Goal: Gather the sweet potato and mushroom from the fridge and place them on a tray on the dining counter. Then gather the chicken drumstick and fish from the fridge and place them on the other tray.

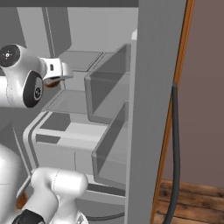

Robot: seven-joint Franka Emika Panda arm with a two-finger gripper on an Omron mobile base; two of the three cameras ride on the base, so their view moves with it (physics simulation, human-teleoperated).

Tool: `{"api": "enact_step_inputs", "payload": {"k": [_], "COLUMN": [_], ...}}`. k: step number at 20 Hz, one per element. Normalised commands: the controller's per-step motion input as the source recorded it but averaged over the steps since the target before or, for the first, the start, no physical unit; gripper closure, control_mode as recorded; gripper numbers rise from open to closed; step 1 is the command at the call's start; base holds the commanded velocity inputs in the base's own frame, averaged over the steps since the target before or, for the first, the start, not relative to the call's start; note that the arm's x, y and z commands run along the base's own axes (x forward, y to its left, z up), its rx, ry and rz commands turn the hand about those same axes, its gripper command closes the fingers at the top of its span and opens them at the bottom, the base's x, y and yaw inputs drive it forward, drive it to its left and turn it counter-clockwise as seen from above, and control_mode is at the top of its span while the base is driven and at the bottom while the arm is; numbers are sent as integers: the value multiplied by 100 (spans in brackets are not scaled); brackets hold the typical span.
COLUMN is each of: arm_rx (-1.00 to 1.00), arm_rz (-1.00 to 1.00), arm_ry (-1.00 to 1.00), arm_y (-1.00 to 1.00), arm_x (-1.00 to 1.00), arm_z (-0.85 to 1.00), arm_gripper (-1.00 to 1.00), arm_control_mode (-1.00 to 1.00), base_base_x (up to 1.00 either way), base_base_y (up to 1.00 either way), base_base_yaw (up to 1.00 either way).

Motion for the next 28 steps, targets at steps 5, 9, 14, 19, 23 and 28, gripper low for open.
{"api": "enact_step_inputs", "payload": {"k": [5, 9, 14, 19, 23, 28], "arm_rx": [0, 0, 0, 0, 0, 0], "arm_rz": [-8, -8, -7, -6, -2, 0], "arm_ry": [-4, -3, 0, 0, -5, 0], "arm_y": [-4, -4, -5, 0, 0, 0], "arm_x": [-100, -100, -100, -81, -26, 0], "arm_z": [0, 0, 0, -5, 0, 0], "arm_gripper": [100, 100, 100, 100, 100, 100], "arm_control_mode": [-100, -100, -100, -100, -100, -100], "base_base_x": [0, 0, 0, 0, 0, 0], "base_base_y": [0, 0, 0, 0, 0, 0], "base_base_yaw": [0, 0, 0, 0, 0, 0]}}
